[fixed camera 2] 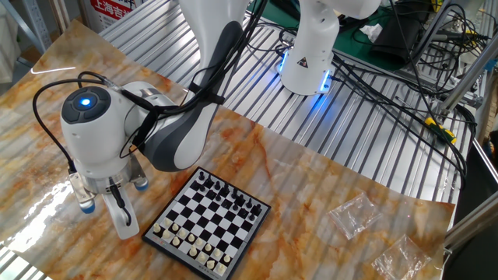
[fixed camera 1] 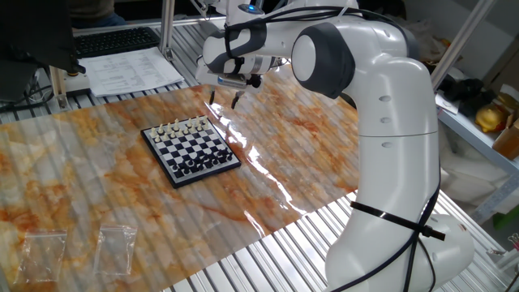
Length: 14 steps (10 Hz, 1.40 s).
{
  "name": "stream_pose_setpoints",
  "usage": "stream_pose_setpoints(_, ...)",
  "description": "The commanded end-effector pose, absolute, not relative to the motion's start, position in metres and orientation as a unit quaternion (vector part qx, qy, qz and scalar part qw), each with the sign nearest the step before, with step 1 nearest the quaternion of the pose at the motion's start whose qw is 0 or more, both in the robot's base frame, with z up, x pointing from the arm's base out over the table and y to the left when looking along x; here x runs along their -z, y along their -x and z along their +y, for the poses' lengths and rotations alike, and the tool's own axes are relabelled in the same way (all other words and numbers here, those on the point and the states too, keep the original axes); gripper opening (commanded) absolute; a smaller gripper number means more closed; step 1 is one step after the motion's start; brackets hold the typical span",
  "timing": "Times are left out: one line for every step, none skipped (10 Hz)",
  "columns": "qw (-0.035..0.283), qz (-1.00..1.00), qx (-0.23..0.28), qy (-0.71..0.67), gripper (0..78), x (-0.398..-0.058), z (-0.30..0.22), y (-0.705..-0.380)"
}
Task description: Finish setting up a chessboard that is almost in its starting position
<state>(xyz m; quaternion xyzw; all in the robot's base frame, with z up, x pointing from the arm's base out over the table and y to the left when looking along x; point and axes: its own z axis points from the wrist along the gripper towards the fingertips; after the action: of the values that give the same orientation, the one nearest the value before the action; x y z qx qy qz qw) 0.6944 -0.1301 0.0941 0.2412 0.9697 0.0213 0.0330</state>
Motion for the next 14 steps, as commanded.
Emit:
stream_pose_setpoints(0.034, 0.970, -0.021, -0.241, 77.4, -0.0958, -0.1306, -0.6953)
stream_pose_setpoints(0.034, 0.970, -0.021, -0.241, 77.4, -0.0958, -0.1306, -0.6953)
stream_pose_setpoints(0.034, 0.970, -0.021, -0.241, 77.4, -0.0958, -0.1306, -0.6953)
stream_pose_setpoints(0.034, 0.970, -0.021, -0.241, 77.4, -0.0958, -0.1306, -0.6953)
stream_pose_setpoints(0.034, 0.970, -0.021, -0.241, 77.4, -0.0958, -0.1306, -0.6953)
stream_pose_setpoints(0.036, 0.968, -0.023, -0.246, 77.4, -0.0900, -0.1287, -0.6968)
stream_pose_setpoints(0.036, 0.968, -0.023, -0.246, 77.4, -0.0891, -0.1284, -0.6971)
stream_pose_setpoints(0.037, 0.968, -0.023, -0.247, 77.4, -0.0883, -0.1282, -0.6974)
stream_pose_setpoints(0.037, 0.968, -0.022, -0.247, 77.4, -0.0883, -0.1281, -0.6975)
stream_pose_setpoints(0.037, 0.968, -0.022, -0.246, 77.4, -0.0881, -0.1282, -0.6976)
stream_pose_setpoints(0.037, 0.968, -0.022, -0.246, 77.4, -0.0873, -0.1280, -0.6978)
stream_pose_setpoints(0.037, 0.968, -0.022, -0.247, 77.4, -0.0867, -0.1280, -0.6980)
stream_pose_setpoints(0.037, 0.968, -0.022, -0.247, 77.4, -0.0866, -0.1282, -0.6981)
stream_pose_setpoints(0.037, 0.968, -0.022, -0.246, 77.4, -0.0864, -0.1282, -0.6981)
